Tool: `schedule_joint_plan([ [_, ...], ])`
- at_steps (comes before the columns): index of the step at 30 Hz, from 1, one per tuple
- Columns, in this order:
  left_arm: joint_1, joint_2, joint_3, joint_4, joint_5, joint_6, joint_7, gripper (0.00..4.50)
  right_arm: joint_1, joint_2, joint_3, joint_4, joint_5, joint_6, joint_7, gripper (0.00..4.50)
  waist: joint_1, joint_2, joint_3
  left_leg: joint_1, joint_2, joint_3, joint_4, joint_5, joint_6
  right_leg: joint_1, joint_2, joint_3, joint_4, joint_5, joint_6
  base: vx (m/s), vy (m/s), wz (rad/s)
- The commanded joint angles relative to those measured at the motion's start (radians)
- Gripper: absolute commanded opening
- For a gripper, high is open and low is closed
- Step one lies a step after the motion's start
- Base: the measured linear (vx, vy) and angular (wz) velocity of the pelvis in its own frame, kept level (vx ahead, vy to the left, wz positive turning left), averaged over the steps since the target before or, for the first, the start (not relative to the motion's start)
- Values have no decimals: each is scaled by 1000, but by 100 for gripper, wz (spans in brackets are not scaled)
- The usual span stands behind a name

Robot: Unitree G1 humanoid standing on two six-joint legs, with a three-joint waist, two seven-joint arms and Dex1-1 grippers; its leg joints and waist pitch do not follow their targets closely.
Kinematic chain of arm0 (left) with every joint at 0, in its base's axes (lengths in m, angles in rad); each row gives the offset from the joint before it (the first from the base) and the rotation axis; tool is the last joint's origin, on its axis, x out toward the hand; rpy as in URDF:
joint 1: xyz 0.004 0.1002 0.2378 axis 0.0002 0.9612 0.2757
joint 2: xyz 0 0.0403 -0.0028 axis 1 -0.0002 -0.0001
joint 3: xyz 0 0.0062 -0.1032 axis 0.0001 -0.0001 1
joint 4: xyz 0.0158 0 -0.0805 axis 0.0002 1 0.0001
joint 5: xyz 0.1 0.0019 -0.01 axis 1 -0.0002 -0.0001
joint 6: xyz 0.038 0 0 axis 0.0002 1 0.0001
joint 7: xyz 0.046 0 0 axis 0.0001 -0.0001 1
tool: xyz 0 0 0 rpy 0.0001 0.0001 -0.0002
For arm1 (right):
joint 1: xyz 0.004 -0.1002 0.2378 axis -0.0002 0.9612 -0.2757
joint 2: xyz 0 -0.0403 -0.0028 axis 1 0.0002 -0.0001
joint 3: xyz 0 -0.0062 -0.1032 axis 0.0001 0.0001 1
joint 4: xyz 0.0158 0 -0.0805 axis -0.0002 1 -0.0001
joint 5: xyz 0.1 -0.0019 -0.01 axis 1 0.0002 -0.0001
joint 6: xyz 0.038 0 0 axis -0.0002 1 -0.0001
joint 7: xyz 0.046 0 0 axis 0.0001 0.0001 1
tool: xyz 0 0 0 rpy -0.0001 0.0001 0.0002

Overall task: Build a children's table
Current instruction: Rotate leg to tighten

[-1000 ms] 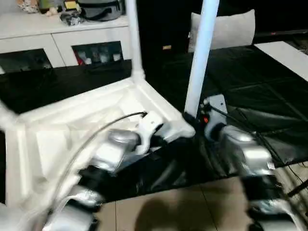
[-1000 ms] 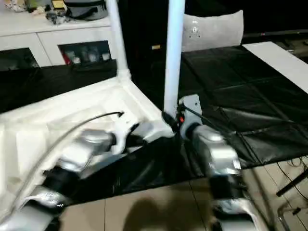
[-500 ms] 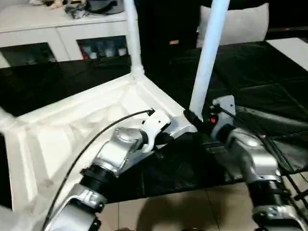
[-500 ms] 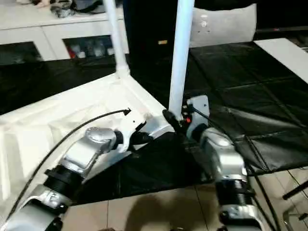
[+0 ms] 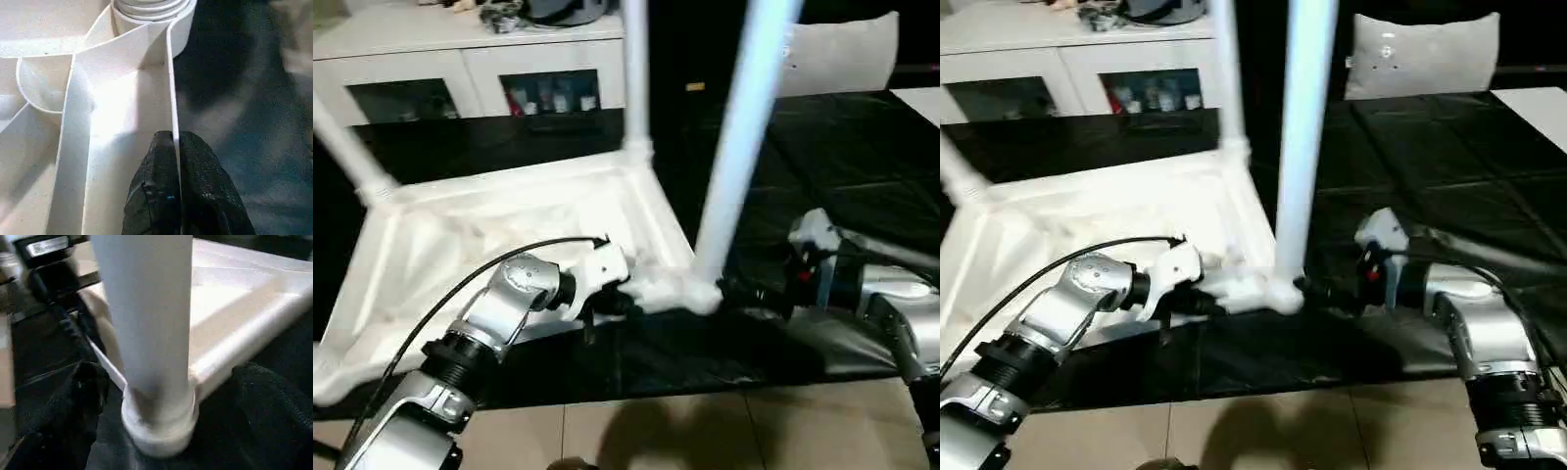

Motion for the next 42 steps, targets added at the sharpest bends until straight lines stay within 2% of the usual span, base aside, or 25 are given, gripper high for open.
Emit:
schedule_joint_plan([
  [1,0,24,-57,-19,11,-40,-91,0,-9,-27,24,-22,21,-7,84,411,0,-21,-62,16,80,-25,-62,-135,114,45,-102,62,-69,-279,-167,0,0,0],
  [4,-8,44,-75,-21,3,-76,-154,0,-10,-29,59,-26,24,-35,151,396,7,-26,-60,14,79,-26,-62,-147,112,45,-106,61,-69,-303,-164,0,0,0],
  [6,-10,53,-84,-35,-3,-82,-187,0,-12,-20,79,-18,22,-46,177,366,7,-26,-60,15,78,-26,-64,-155,105,45,-106,62,-72,-330,-156,0,0,0],
  [7,-10,53,-84,-35,-3,-82,-187,0,-12,-20,79,-18,22,-46,177,366,7,-29,-60,15,80,-26,-65,-154,103,46,-106,61,-72,-332,-156,0,0,0],
  [8,-10,57,-89,-41,-4,-84,-201,0,-8,-18,92,-24,25,-48,193,354,9,-26,-61,16,80,-26,-65,-147,101,44,-105,62,-71,-326,-159,0,0,0],
  [9,-11,58,-91,-41,-3,-88,-208,0,-7,-16,99,-27,27,-48,205,348,9,-29,-61,16,81,-27,-65,-147,101,45,-105,62,-70,-323,-160,0,0,0],
  [10,-12,58,-92,-41,-3,-90,-209,0,-6,-15,103,-29,31,-44,215,336,11,-27,-62,15,81,-27,-64,-144,102,45,-106,62,-68,-316,-161,0,0,0],
  [13,-15,58,-96,-38,-5,-96,-215,0,-3,-20,119,-33,38,-29,249,313,16,-29,-63,15,81,-26,-63,-134,104,45,-105,63,-66,-301,-164,0,0,0],
  [17,-17,50,-88,-29,-11,-98,-214,0,-4,-21,127,-21,37,-39,269,290,22,-30,-64,15,80,-25,-62,-123,103,46,-106,63,-65,-299,-161,0,0,0],
  [23,-7,54,-81,-39,-19,-83,-217,0,9,-19,126,-32,64,-16,285,222,24,-31,-65,14,80,-26,-61,-116,107,46,-106,62,-65,-298,-158,0,0,0],
  [25,-3,55,-78,-42,-22,-78,-215,0,14,-15,121,-41,77,-4,286,217,26,-31,-65,14,80,-26,-61,-113,108,46,-105,62,-65,-298,-158,0,0,0],
  [27,13,48,-56,-58,-42,-34,-192,0,33,11,104,-82,114,50,250,208,27,-30,-66,15,81,-26,-61,-110,107,45,-105,63,-63,-294,-157,0,0,0],
  [29,21,39,-39,-71,-55,3,-168,0,37,42,90,-96,121,85,186,207,26,-30,-65,15,84,-27,-63,-107,106,45,-106,63,-62,-286,-163,0,0,0],
  [30,32,26,-20,-97,-66,58,-132,0,34,102,72,-98,110,113,65,206,20,-29,-63,14,82,-27,-65,-121,93,44,-106,63,-65,-309,-158,0,0,0],
  [31,32,26,-20,-97,-66,58,-132,0,34,102,72,-98,110,113,65,206,17,-30,-60,13,79,-27,-66,-129,86,44,-105,61,-67,-326,-157,0,0,0],
  [33,38,-2,1,-126,-74,130,-75,0,15,177,60,-65,58,133,-106,206,4,-31,-54,16,69,-27,-68,-168,59,44,-107,57,-82,-431,-126,0,0,0],
  [34,39,-10,5,-132,-74,146,-59,0,10,194,58,-54,43,133,-146,206,-11,-28,-51,18,67,-29,-70,-191,41,42,-107,55,-88,-485,-110,0,0,0],
  [35,40,-23,11,-139,-72,167,-32,0,1,218,54,-35,20,129,-208,206,-23,-28,-51,16,64,-33,-72,-205,32,47,-106,51,-93,-516,-91,0,0,0],
  [36,41,-50,25,-148,-66,207,20,0,-13,259,38,-14,1,146,-305,205,-30,-24,-50,16,65,-33,-73,-214,28,44,-104,52,-93,-519,-88,0,0,0],
  [38,38,-86,40,-152,-57,253,84,0,-30,307,17,6,-12,171,-411,204,-59,-24,-51,18,66,-38,-74,-234,12,45,-103,51,-94,-500,-95,0,0,0],
  [39,33,-122,58,-149,-48,301,145,0,-39,343,1,15,-32,200,-496,204,-70,-22,-50,18,66,-37,-75,-234,14,42,-101,53,-94,-477,-108,0,0,0],
  [40,27,-154,72,-138,-39,325,198,0,-47,373,-10,29,-51,208,-568,204,-70,-22,-50,18,66,-37,-75,-234,14,42,-101,53,-94,-477,-108,0,0,0],
  [41,6,-226,112,-100,-23,366,322,0,-68,434,-33,63,-92,222,-722,204,-81,-24,-54,14,62,-37,-72,-215,17,47,-102,53,-91,-443,-120,0,0,0],
  [42,-2,-248,127,-83,-21,370,360,0,-75,449,-40,77,-101,223,-763,204,-84,-24,-54,15,61,-33,-70,-205,20,44,-100,55,-92,-430,-124,0,0,0],
])
